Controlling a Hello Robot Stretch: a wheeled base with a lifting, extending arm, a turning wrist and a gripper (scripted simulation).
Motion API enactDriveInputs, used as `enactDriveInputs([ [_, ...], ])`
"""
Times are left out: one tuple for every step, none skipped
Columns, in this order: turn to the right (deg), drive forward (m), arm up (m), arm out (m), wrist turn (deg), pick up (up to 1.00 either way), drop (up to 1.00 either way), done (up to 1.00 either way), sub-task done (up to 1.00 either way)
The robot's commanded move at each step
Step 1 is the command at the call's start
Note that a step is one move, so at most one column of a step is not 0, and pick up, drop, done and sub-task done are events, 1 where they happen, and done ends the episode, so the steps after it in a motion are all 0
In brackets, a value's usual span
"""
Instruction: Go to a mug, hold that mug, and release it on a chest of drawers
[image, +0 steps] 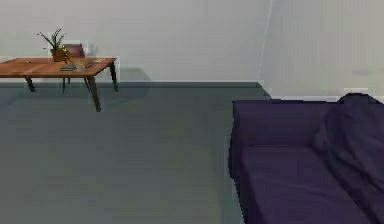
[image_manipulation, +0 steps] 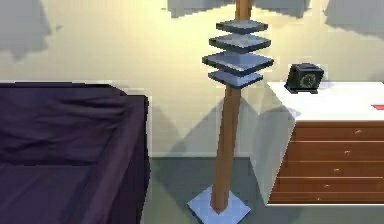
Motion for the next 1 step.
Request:
enactDriveInputs([
  [-45.0, 0.0, 0.0, 0.0, 0.0, 0.0, 0.0, 0.0, 0.0],
])
